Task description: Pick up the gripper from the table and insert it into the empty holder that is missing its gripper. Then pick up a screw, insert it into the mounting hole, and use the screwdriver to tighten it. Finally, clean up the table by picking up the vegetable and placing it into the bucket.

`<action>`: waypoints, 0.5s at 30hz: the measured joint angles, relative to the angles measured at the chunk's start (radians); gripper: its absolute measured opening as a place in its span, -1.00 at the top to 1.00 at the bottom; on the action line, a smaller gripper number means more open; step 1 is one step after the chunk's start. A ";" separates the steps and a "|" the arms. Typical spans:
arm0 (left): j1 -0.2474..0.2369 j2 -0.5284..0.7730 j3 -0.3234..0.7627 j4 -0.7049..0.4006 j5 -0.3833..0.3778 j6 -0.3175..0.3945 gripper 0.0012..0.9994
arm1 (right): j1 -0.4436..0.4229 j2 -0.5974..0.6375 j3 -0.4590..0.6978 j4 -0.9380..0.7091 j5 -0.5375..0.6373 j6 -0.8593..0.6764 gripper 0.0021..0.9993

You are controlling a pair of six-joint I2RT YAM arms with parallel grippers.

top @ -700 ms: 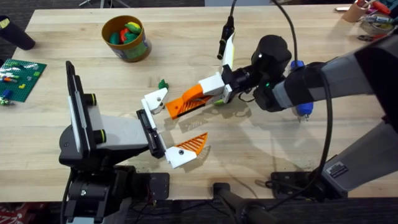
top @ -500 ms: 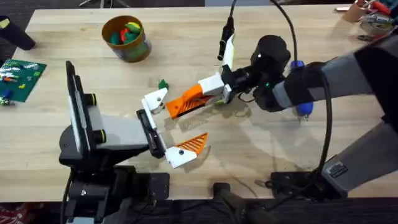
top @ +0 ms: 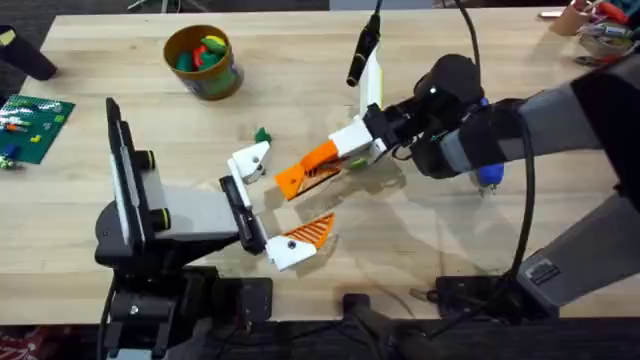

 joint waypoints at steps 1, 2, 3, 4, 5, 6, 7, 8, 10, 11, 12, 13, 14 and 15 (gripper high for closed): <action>0.000 0.000 0.000 0.000 0.000 0.000 -0.97 | -0.006 0.000 0.000 -0.001 0.004 0.003 0.97; 0.000 0.000 0.000 0.000 0.000 0.000 -0.97 | -0.009 0.000 0.000 0.000 0.010 0.004 0.96; 0.000 0.000 0.000 0.000 0.000 0.000 -0.97 | -0.013 0.000 0.000 -0.001 0.018 0.009 0.96; 0.000 0.000 0.000 0.000 0.000 0.000 -0.97 | -0.016 0.000 0.000 -0.003 0.026 0.014 0.96; 0.000 0.000 0.000 0.000 0.000 0.000 -0.97 | -0.016 0.000 0.000 -0.006 0.036 0.025 0.96; 0.000 0.000 0.000 0.000 0.000 0.000 -0.97 | -0.016 0.000 0.000 -0.008 0.044 0.036 0.96; 0.000 0.000 0.000 0.000 0.000 0.000 -0.97 | -0.016 0.000 0.000 -0.008 0.052 0.045 0.96; 0.000 0.000 0.000 0.000 0.000 0.000 -0.97 | -0.016 0.000 0.000 -0.009 0.061 0.055 0.97; 0.000 0.000 0.000 0.000 0.000 0.000 -0.97 | -0.016 0.000 0.000 -0.009 0.078 0.069 0.97; 0.000 0.000 0.000 0.000 0.000 0.000 -0.97 | -0.016 0.000 0.000 -0.010 0.086 0.075 0.97; 0.000 0.000 0.000 0.000 0.000 0.000 -0.97 | -0.014 0.000 0.000 -0.010 0.095 0.079 0.97; 0.000 0.000 0.000 0.000 0.000 0.000 -0.97 | -0.013 0.000 0.000 -0.010 0.102 0.084 0.97; 0.000 0.000 0.000 0.000 0.000 0.000 -0.97 | -0.011 0.000 0.000 -0.011 0.110 0.086 0.96; 0.000 0.000 0.000 0.000 0.000 0.000 -0.97 | -0.008 0.000 0.000 -0.011 0.117 0.090 0.96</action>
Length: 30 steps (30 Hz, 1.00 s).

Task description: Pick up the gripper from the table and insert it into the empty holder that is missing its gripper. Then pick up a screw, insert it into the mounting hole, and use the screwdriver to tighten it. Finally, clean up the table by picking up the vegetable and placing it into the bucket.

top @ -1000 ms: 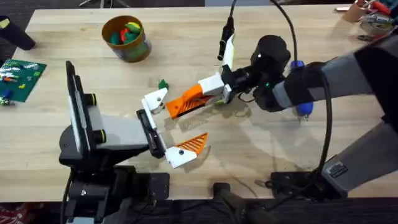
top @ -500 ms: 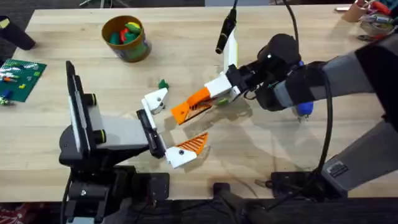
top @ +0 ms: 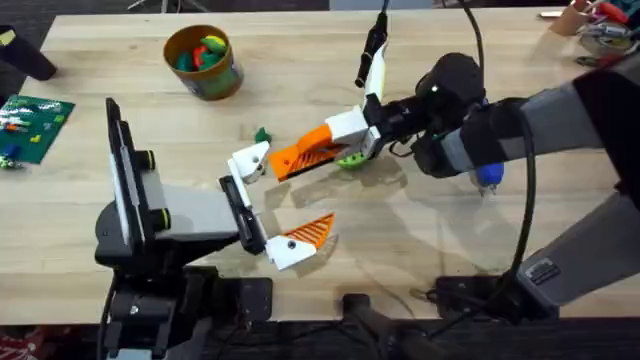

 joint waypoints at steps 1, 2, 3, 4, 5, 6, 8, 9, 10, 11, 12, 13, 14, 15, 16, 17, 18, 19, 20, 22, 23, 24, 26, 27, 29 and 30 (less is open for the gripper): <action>0.000 0.000 0.000 0.000 0.000 0.000 -0.97 | 0.003 0.000 0.000 0.000 0.007 0.002 0.96; 0.000 0.000 0.000 0.000 0.000 0.000 -0.97 | 0.007 0.000 0.000 -0.001 0.013 0.005 0.96; 0.000 0.000 0.000 0.000 0.000 0.000 -0.97 | 0.011 0.000 0.000 -0.002 0.019 0.005 0.96; 0.000 0.000 0.000 0.000 0.000 0.000 -0.97 | 0.015 0.000 0.000 -0.009 0.024 0.007 0.96; 0.000 0.000 0.000 0.000 -0.001 0.000 -0.97 | 0.019 0.000 0.000 -0.021 0.029 0.009 0.97; 0.000 0.000 0.000 0.000 0.000 -0.003 -0.97 | 0.040 0.000 0.000 -0.045 0.056 0.008 0.96; 0.000 0.000 0.000 0.000 0.000 -0.003 -0.97 | 0.045 0.000 0.000 -0.046 0.065 0.008 0.96; 0.000 0.000 0.000 0.000 0.000 -0.003 -0.97 | 0.046 0.000 0.000 -0.046 0.069 0.008 0.96; 0.000 0.000 0.000 0.000 0.000 -0.003 -0.97 | 0.047 0.000 0.000 -0.047 0.073 0.008 0.96; 0.000 0.000 0.000 0.000 0.000 -0.003 -0.97 | 0.047 0.000 0.000 -0.047 0.078 0.008 0.96; 0.000 0.000 0.000 0.000 0.000 -0.003 -0.97 | 0.047 0.000 0.000 -0.047 0.082 0.008 0.97; 0.000 0.000 0.000 0.000 0.000 -0.003 -0.97 | 0.047 0.000 0.000 -0.047 0.085 0.008 0.97; 0.000 0.000 0.000 0.000 0.000 -0.003 -0.97 | 0.047 0.000 0.000 -0.047 0.089 0.008 0.97; 0.000 0.000 0.000 0.000 0.000 -0.003 -0.97 | 0.048 0.000 0.000 -0.047 0.095 0.008 0.97; 0.000 0.000 0.000 0.000 0.000 -0.003 -0.97 | 0.050 0.000 0.000 -0.048 0.102 0.008 0.97; 0.000 0.000 0.000 0.000 0.000 -0.003 -0.97 | 0.052 0.000 0.000 -0.049 0.109 0.008 0.96; 0.000 0.000 0.000 0.000 0.000 -0.003 -0.97 | 0.056 0.000 0.000 -0.052 0.116 0.008 0.96; 0.000 0.000 0.000 0.000 0.000 -0.004 -0.97 | 0.061 0.000 0.000 -0.058 0.126 0.007 0.96; 0.000 0.000 0.000 0.000 -0.001 -0.005 -0.97 | 0.067 0.000 0.000 -0.064 0.135 0.006 0.96; 0.000 0.000 0.000 0.000 -0.001 -0.010 -0.97 | 0.077 0.000 0.000 -0.074 0.147 0.000 0.96; 0.000 0.000 0.000 0.000 -0.002 -0.012 -0.97 | 0.082 0.000 0.000 -0.077 0.153 -0.003 0.97; 0.000 0.000 0.000 0.000 -0.002 -0.014 -0.97 | 0.087 0.000 0.000 -0.078 0.159 -0.005 0.97; 0.000 0.000 0.000 0.000 -0.001 -0.016 -0.97 | 0.096 0.000 0.000 -0.079 0.166 -0.011 0.97; 0.000 0.000 0.000 0.000 0.000 -0.016 -0.97 | 0.100 0.000 0.000 -0.079 0.170 -0.012 0.96; 0.000 0.000 0.000 0.000 -0.001 -0.017 -0.97 | 0.105 0.000 0.000 -0.080 0.178 -0.012 0.96; 0.000 0.000 0.000 0.000 -0.001 -0.018 -0.97 | 0.105 0.000 0.000 -0.080 0.181 -0.012 0.96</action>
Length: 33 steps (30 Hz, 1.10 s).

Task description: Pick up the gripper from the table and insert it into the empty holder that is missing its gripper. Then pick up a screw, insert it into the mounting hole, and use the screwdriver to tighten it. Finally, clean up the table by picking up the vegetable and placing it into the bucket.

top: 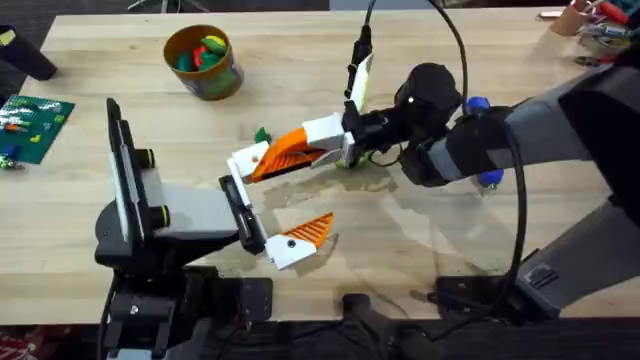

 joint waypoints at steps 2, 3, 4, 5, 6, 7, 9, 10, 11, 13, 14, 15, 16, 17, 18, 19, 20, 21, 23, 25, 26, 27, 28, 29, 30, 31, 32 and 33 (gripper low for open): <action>0.000 0.000 0.000 0.000 0.000 -0.001 -0.97 | 0.001 0.000 0.000 0.000 0.005 0.000 0.97; 0.000 0.000 0.000 0.000 -0.001 -0.001 -0.97 | 0.006 0.000 0.000 -0.001 0.016 -0.002 0.97; 0.000 0.000 0.000 0.000 -0.001 -0.001 -0.97 | 0.009 0.000 0.000 -0.001 0.020 -0.003 0.96; 0.000 0.000 0.000 0.000 -0.001 -0.001 -0.97 | 0.012 0.000 0.000 -0.001 0.026 -0.003 0.96; 0.000 0.000 0.000 0.000 0.000 -0.001 -0.97 | 0.015 0.000 0.000 -0.003 0.030 -0.003 0.96; 0.000 0.000 0.000 0.000 0.000 -0.001 -0.97 | 0.019 0.000 0.000 -0.005 0.034 -0.005 0.96; 0.001 0.000 0.000 0.000 -0.002 -0.006 -0.97 | 0.025 0.000 0.003 -0.024 0.038 -0.013 0.96; 0.002 0.001 0.000 0.000 -0.005 -0.013 -0.97 | 0.027 -0.001 0.010 -0.050 0.039 -0.019 0.97; 0.004 0.001 0.000 0.000 -0.008 -0.019 -0.97 | 0.027 -0.001 0.018 -0.073 0.039 -0.027 0.97; 0.009 0.001 0.000 0.001 -0.018 -0.029 -0.97 | 0.031 -0.003 0.042 -0.129 0.037 -0.048 0.96; 0.011 0.001 0.000 0.003 -0.025 -0.031 -0.97 | 0.033 -0.003 0.053 -0.146 0.036 -0.057 0.96; 0.013 0.001 0.000 0.004 -0.030 -0.031 -0.97 | 0.034 -0.003 0.061 -0.155 0.034 -0.065 0.96; 0.014 0.001 0.000 0.005 -0.034 -0.030 -0.97 | 0.035 -0.003 0.068 -0.161 0.033 -0.073 0.96; 0.015 0.001 0.000 0.005 -0.037 -0.028 -0.97 | 0.036 -0.003 0.073 -0.166 0.033 -0.078 0.97; 0.015 0.001 0.000 0.006 -0.041 -0.027 -0.97 | 0.036 -0.003 0.077 -0.170 0.031 -0.081 0.97; 0.015 0.001 0.000 0.007 -0.043 -0.026 -0.97 | 0.036 -0.003 0.080 -0.173 0.030 -0.084 0.97; 0.015 0.000 0.000 0.007 -0.045 -0.024 -0.97 | 0.037 -0.003 0.082 -0.175 0.030 -0.087 0.96; 0.015 0.001 0.000 0.007 -0.047 -0.023 -0.97 | 0.037 -0.003 0.084 -0.177 0.030 -0.089 0.96; 0.015 0.001 0.000 0.007 -0.048 -0.020 -0.97 | 0.037 -0.003 0.085 -0.177 0.030 -0.093 0.96; 0.015 0.000 0.000 0.008 -0.049 -0.019 -0.97 | 0.037 -0.003 0.085 -0.177 0.030 -0.097 0.96; 0.015 0.000 0.000 0.008 -0.049 -0.019 -0.97 | 0.037 -0.003 0.085 -0.177 0.030 -0.097 0.97; 0.015 0.001 0.000 0.008 -0.049 -0.019 -0.97 | 0.037 -0.003 0.085 -0.177 0.030 -0.098 0.97; 0.015 0.001 0.000 0.008 -0.049 -0.019 -0.97 | 0.037 -0.003 0.085 -0.177 0.030 -0.098 0.97; 0.015 0.001 0.000 0.008 -0.049 -0.019 -0.97 | 0.037 -0.003 0.085 -0.177 0.030 -0.098 0.96; 0.015 0.001 0.000 0.008 -0.049 -0.019 -0.97 | 0.037 -0.003 0.085 -0.177 0.030 -0.099 0.96; 0.015 0.001 0.000 0.007 -0.049 -0.019 -0.97 | 0.037 -0.003 0.085 -0.177 0.030 -0.100 0.96; 0.015 0.001 0.000 0.007 -0.049 -0.019 -0.97 | 0.037 -0.003 0.085 -0.177 0.030 -0.100 0.96; 0.015 0.001 0.000 0.008 -0.049 -0.019 -0.97 | 0.037 -0.003 0.085 -0.177 0.030 -0.100 0.96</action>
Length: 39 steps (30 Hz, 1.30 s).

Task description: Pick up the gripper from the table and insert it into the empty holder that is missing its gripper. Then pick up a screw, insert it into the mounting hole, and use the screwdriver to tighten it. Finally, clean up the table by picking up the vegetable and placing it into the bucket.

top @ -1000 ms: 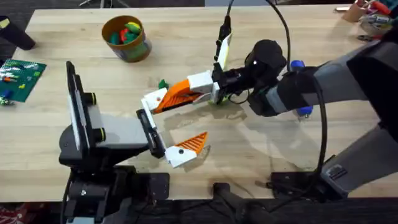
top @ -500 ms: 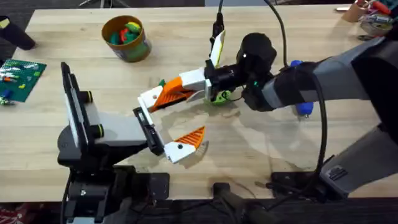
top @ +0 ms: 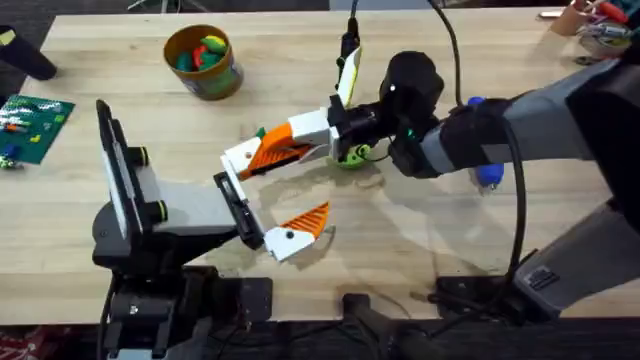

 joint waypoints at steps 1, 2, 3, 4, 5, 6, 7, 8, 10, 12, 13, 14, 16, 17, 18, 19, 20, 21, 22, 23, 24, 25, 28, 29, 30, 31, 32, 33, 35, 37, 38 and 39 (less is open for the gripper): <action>0.000 0.000 0.000 0.000 0.000 0.000 -0.97 | 0.000 0.000 0.000 0.000 0.000 0.000 0.97; 0.000 0.000 0.000 0.000 0.000 0.000 -0.97 | 0.000 0.000 0.000 0.000 0.000 0.000 0.97; 0.000 0.000 0.000 0.000 0.000 0.000 -0.97 | 0.000 0.000 0.000 0.000 0.000 0.000 0.97; 0.000 0.000 0.000 0.000 0.000 0.000 -0.97 | 0.000 0.000 0.000 0.000 0.000 0.000 0.97; 0.000 0.000 0.000 0.000 0.000 0.000 -0.97 | -0.001 0.000 0.000 0.000 0.000 0.000 0.96; 0.000 0.000 0.000 0.000 0.000 0.000 -0.97 | -0.001 0.000 0.000 0.000 -0.002 0.000 0.96; 0.000 0.000 0.000 0.000 0.001 0.000 -0.97 | -0.002 0.000 0.000 0.000 -0.003 0.000 0.96; 0.000 0.000 0.000 0.000 0.001 0.000 -0.97 | -0.002 0.000 0.000 0.000 -0.004 0.000 0.96; 0.000 0.000 0.000 0.000 0.001 0.000 -0.97 | -0.003 0.000 0.000 0.000 -0.004 -0.001 0.97; 0.000 0.000 0.000 0.000 0.001 0.001 -0.97 | -0.003 0.000 0.000 0.000 -0.004 -0.004 0.97; 0.000 0.000 0.000 0.000 0.001 0.001 -0.97 | -0.003 0.000 0.000 0.000 -0.004 -0.005 0.97; 0.000 0.000 0.000 0.000 0.001 0.001 -0.97 | -0.003 0.000 0.000 0.000 -0.004 -0.007 0.96; 0.000 0.000 0.000 0.000 0.001 0.003 -0.97 | -0.003 0.000 0.000 0.000 -0.004 -0.008 0.96; 0.000 0.000 0.000 0.000 0.001 0.003 -0.97 | -0.003 0.000 0.000 0.000 -0.004 -0.008 0.96; 0.000 0.000 0.000 0.000 0.001 0.003 -0.97 | -0.003 0.000 0.000 0.000 -0.004 -0.009 0.97; 0.000 0.000 0.000 0.000 0.001 0.003 -0.97 | -0.003 0.000 0.000 0.000 -0.004 -0.010 0.97; 0.000 0.000 0.000 0.000 0.001 0.003 -0.97 | -0.003 0.000 0.000 0.000 -0.004 -0.011 0.97; 0.000 0.000 0.000 0.000 0.001 0.003 -0.97 | -0.003 0.000 0.000 0.000 -0.004 -0.012 0.96; 0.000 0.000 0.000 0.000 0.001 0.003 -0.97 | -0.003 0.000 0.000 0.000 -0.004 -0.012 0.96; 0.000 0.000 0.000 0.000 0.001 0.004 -0.97 | -0.003 0.000 0.000 0.000 -0.004 -0.013 0.96; 0.000 0.000 0.000 0.000 0.001 0.004 -0.97 | -0.003 0.000 0.000 0.000 -0.004 -0.015 0.96; 0.000 0.000 0.000 0.000 0.001 0.004 -0.97 | -0.003 0.000 0.000 0.000 -0.004 -0.017 0.96; 0.000 0.000 0.000 0.000 0.001 0.004 -0.97 | -0.003 0.000 0.000 0.000 -0.004 -0.023 0.97; 0.000 0.000 0.000 0.000 0.001 0.004 -0.97 | -0.003 0.000 0.000 0.000 -0.004 -0.025 0.96; 0.000 0.000 0.000 0.000 0.001 0.005 -0.97 | -0.003 0.000 0.000 0.000 -0.004 -0.027 0.96; 0.000 0.000 0.000 0.000 0.001 0.006 -0.97 | -0.003 0.000 0.000 0.000 -0.003 -0.027 0.96; 0.000 0.000 0.000 0.000 0.001 0.006 -0.97 | -0.003 0.000 0.000 0.000 -0.003 -0.027 0.96; 0.000 0.000 0.000 0.000 0.001 0.007 -0.97 | -0.003 0.000 0.000 0.000 -0.003 -0.027 0.96; 0.000 0.000 0.000 0.000 0.001 0.007 -0.97 | -0.003 0.000 0.000 0.000 -0.003 -0.028 0.97; 0.000 0.000 0.000 0.000 0.001 0.007 -0.97 | -0.003 0.000 0.000 0.000 -0.003 -0.030 0.96; 0.000 0.000 0.000 0.000 0.001 0.007 -0.97 | -0.003 0.000 0.000 0.000 -0.003 -0.031 0.96; 0.000 0.000 0.000 0.000 0.001 0.007 -0.97 | -0.003 0.000 0.000 0.000 -0.003 -0.031 0.96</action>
